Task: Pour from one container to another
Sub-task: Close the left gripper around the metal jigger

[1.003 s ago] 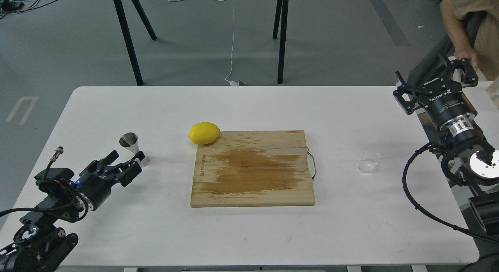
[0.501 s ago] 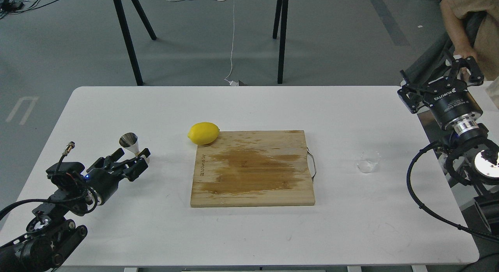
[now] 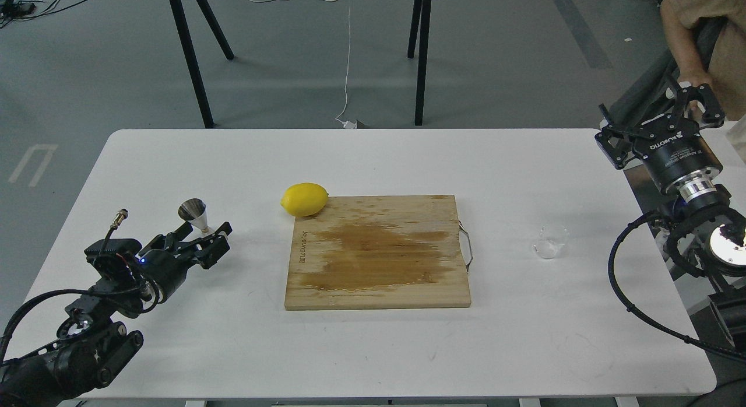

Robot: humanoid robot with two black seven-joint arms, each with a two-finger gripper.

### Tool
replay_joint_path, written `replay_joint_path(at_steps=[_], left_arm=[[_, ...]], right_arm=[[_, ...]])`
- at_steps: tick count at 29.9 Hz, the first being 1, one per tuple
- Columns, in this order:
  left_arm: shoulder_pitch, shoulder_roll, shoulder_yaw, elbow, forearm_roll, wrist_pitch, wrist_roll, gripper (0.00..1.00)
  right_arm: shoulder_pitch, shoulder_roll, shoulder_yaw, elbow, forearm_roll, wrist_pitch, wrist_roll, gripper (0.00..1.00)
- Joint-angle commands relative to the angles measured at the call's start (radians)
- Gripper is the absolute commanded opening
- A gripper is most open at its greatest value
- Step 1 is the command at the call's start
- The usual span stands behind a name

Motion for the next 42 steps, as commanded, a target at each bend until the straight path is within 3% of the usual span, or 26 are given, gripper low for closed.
replay_joint_path(at_steps=[1,8,23,37,42], left_arm=[[-0.019,-0.012,0.0,0.025,-0.001,0.0,0.0,0.99],[-0.072,-0.055,0.0,0.121,-0.003,0.002,0.0,0.99],[-0.084,-0.073,0.005,0.141,-0.003,0.028,0.0,0.93],[-0.115,-0.088,0.061,0.226,-0.003,0.057,0.0,0.68],[-0.115,-0.088,0.063,0.227,-0.001,0.057,0.0,0.52]], right_arm=[[0.0,-0.001,0.0,0.0,0.0,0.0,0.0,0.99],[0.0,-0.004,0.0,0.0,0.0,0.0,0.0,0.99],[0.0,-0.005,0.001,0.0,0.0,0.0,0.0,0.99],[0.0,-0.005,0.003,-0.002,0.0,0.0,0.0,0.99],[-0.001,-0.005,0.003,-0.003,0.0,0.0,0.0,0.99]])
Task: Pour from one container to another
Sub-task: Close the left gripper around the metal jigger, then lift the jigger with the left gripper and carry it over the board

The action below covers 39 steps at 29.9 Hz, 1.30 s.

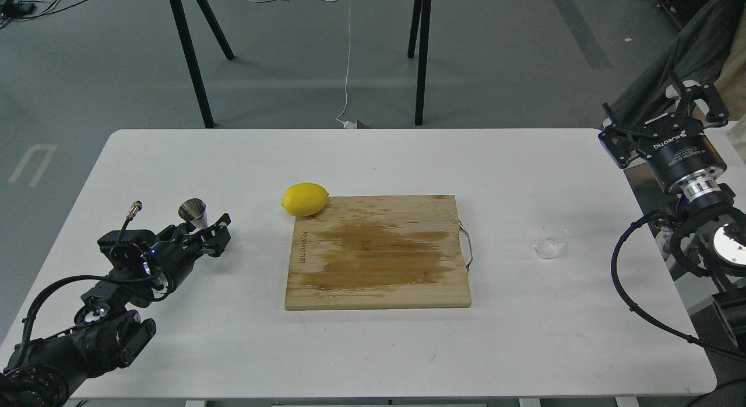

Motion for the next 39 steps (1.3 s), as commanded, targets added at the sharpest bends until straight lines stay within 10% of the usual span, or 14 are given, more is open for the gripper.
replay_joint_path(at_steps=[1,16,39], left_arm=[[-0.002,0.0,0.002,0.001,0.003,0.0,0.0,0.48],[-0.022,0.0,0.094,0.045,0.0,0.04,0.0,0.1],[-0.453,0.063,0.212,0.032,-0.037,-0.072,0.0,0.09]], right_arm=[[-0.002,0.0,0.0,-0.002,0.0,0.0,0.0,0.99],[-0.003,0.0,0.001,-0.003,0.0,0.0,0.0,0.99],[-0.011,0.002,0.001,-0.009,-0.002,0.0,0.0,0.99]])
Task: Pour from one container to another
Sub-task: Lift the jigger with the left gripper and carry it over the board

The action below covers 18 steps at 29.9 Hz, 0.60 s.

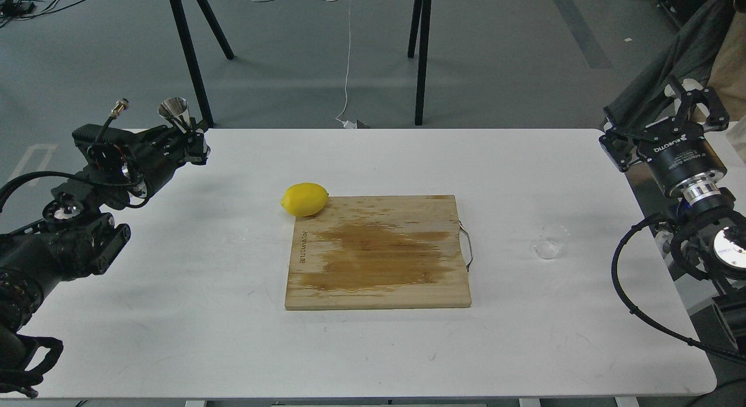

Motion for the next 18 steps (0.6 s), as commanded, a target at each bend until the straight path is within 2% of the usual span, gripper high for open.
replay_joint_path(at_steps=[1,6,12,18], left_arm=[[-0.085,-0.058,0.002,-0.03,0.0,-0.015,0.0,0.09],[-0.107,-0.161,0.007,-0.133,0.0,-0.025,0.0,0.09],[-0.091,-0.294,0.076,-0.161,0.001,-0.027,0.0,0.1],[0.013,-0.324,0.09,-0.248,0.0,-0.025,0.0,0.12]], right_arm=[[-0.001,0.0,-0.002,-0.003,-0.001,0.0,0.0,0.99],[-0.001,-0.002,0.0,-0.007,-0.003,0.0,0.0,0.99],[-0.001,-0.003,0.0,-0.023,-0.003,0.0,0.0,0.99],[-0.001,-0.011,-0.002,-0.03,-0.003,0.0,0.0,0.99]])
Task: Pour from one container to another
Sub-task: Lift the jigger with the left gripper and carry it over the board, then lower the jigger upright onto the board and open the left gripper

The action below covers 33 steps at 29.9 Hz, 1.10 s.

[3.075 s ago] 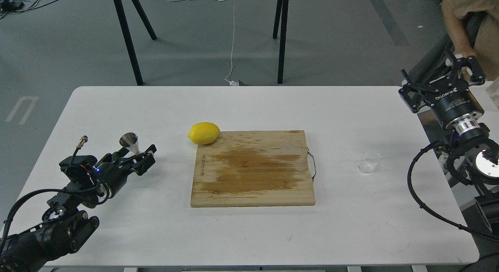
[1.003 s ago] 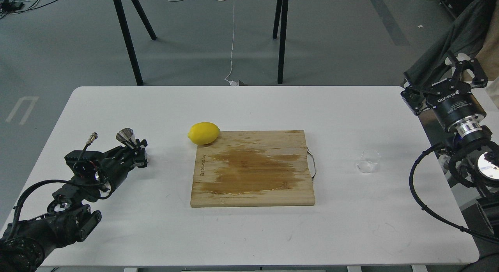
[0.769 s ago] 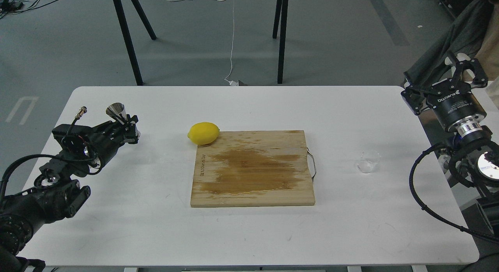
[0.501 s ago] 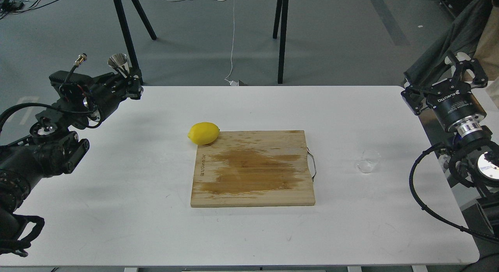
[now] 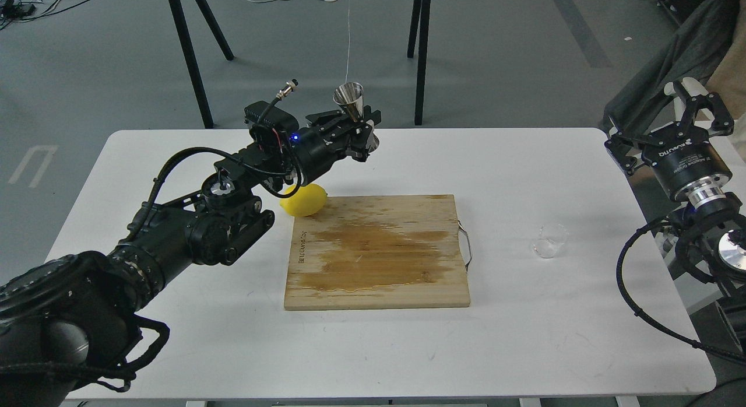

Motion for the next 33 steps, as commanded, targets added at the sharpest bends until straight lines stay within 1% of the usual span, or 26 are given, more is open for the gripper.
replay_joint_path(at_steps=[1,3,9,21,24,33], left_arm=[[0.066,-0.011,0.003,-0.059,0.0,0.002,0.0,0.12],[0.106,-0.027,0.005,-0.065,0.0,0.005,0.0,0.12],[0.166,-0.027,0.005,-0.066,0.0,0.014,0.0,0.12],[0.217,-0.027,0.008,-0.063,0.002,0.017,0.0,0.12],[0.234,-0.027,0.048,-0.06,0.0,0.02,0.0,0.12],[0.264,-0.027,0.15,-0.05,0.002,0.12,0.0,0.12]], right_arm=[[0.0,-0.001,-0.003,-0.002,0.0,0.0,0.0,0.99],[0.0,0.0,-0.004,-0.002,0.0,0.0,0.0,0.99],[0.002,-0.001,-0.005,-0.006,0.0,0.0,0.0,0.99],[0.0,-0.001,-0.008,-0.012,0.0,0.0,0.0,0.99],[0.0,-0.001,-0.008,-0.012,0.0,0.0,0.0,0.99],[0.0,-0.001,-0.009,-0.012,0.0,0.0,0.0,0.99]])
